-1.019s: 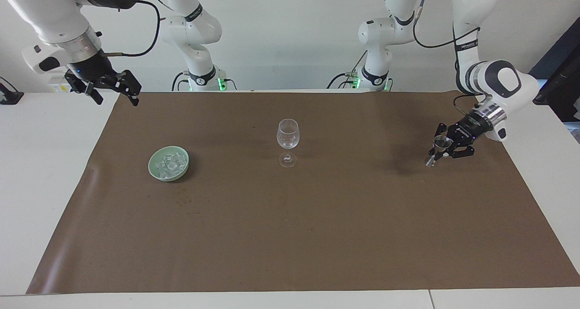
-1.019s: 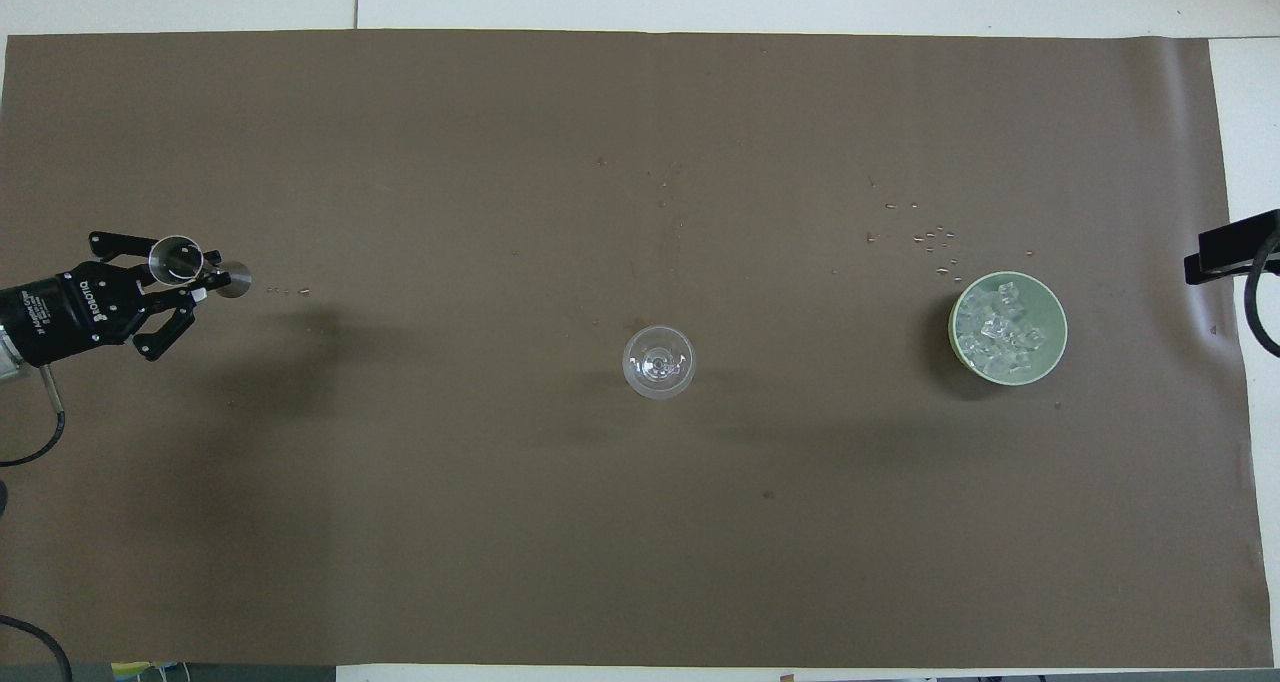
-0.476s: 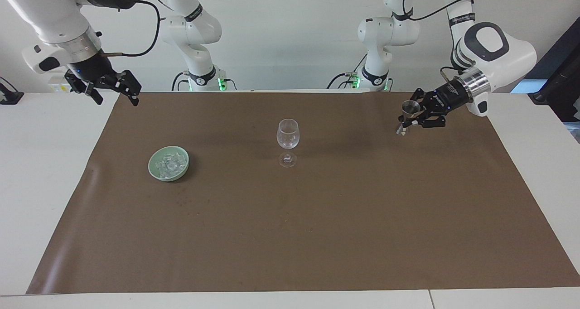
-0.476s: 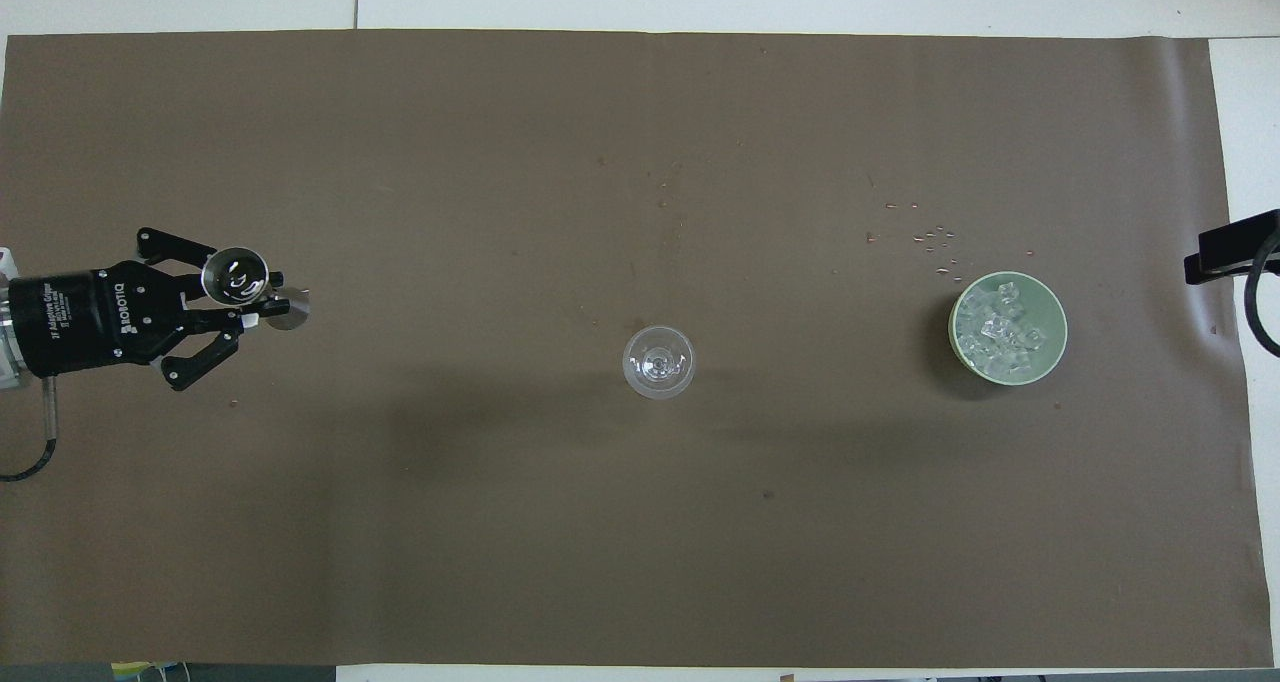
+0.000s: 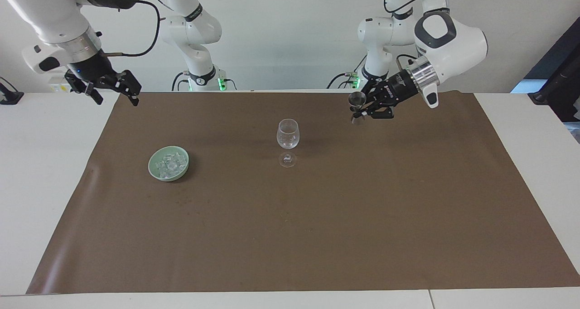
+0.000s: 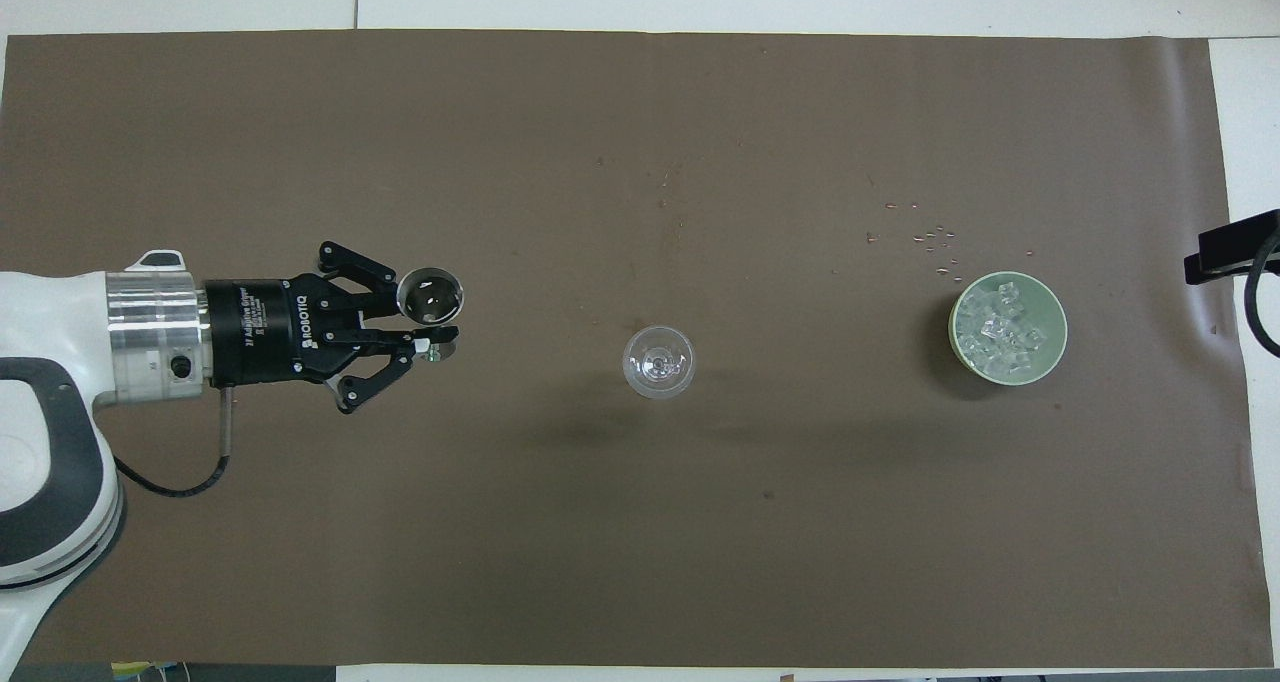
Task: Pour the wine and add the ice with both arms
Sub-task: 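Lift the silver cup with the left gripper toward the clear glass, then tilt the silver cup over the clear glass with the left gripper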
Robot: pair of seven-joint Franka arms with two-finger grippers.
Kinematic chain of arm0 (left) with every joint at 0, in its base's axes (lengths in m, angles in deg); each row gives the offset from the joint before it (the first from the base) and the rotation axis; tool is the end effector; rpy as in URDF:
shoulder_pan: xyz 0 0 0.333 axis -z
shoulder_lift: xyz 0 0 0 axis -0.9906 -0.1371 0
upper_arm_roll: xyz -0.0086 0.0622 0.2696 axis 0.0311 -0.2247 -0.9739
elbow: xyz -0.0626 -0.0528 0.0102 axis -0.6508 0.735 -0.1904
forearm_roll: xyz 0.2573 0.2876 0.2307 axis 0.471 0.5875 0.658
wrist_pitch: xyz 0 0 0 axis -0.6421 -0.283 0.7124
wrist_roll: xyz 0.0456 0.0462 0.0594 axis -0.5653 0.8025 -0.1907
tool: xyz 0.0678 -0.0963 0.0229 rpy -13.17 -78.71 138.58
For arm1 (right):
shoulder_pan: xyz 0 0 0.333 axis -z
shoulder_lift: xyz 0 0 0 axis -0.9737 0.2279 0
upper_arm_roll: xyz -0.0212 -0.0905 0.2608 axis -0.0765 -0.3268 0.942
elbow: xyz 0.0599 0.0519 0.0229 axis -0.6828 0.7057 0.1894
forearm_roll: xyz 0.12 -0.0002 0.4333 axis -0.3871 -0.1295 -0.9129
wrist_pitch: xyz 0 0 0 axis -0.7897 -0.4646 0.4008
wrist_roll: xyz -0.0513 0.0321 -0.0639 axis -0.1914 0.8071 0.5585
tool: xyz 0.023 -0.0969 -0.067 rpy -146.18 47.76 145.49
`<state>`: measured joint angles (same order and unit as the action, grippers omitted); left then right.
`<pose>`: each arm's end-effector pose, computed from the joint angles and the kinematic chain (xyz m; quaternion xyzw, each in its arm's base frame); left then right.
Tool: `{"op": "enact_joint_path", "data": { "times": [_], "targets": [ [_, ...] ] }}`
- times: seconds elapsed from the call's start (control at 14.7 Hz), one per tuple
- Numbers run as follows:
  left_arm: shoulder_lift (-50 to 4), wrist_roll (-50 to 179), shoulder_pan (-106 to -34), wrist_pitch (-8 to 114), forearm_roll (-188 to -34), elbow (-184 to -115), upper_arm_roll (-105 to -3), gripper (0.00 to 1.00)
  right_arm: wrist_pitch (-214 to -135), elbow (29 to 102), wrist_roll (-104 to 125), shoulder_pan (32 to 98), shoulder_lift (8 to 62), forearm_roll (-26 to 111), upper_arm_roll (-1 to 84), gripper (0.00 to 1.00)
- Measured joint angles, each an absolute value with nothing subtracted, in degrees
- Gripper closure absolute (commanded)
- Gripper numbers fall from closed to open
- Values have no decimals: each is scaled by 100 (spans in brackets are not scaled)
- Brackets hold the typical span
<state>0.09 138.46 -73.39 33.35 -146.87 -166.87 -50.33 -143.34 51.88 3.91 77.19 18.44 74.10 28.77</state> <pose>0.5334 -0.2057 0.4418 0.5579 0.6985 -0.3247 0.3089 0.5957 -0.0642 0.5799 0.9991 -0.0361 -0.0237 0.0043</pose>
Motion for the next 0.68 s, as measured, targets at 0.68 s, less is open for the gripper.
{"op": "enact_joint_path", "data": {
  "times": [0.68],
  "targets": [
    [-108,14572,-7137,4387,-13735,-16699,-4060,100,-14334,5188,391,7719,1844,7410,2877,0]
  ]
}}
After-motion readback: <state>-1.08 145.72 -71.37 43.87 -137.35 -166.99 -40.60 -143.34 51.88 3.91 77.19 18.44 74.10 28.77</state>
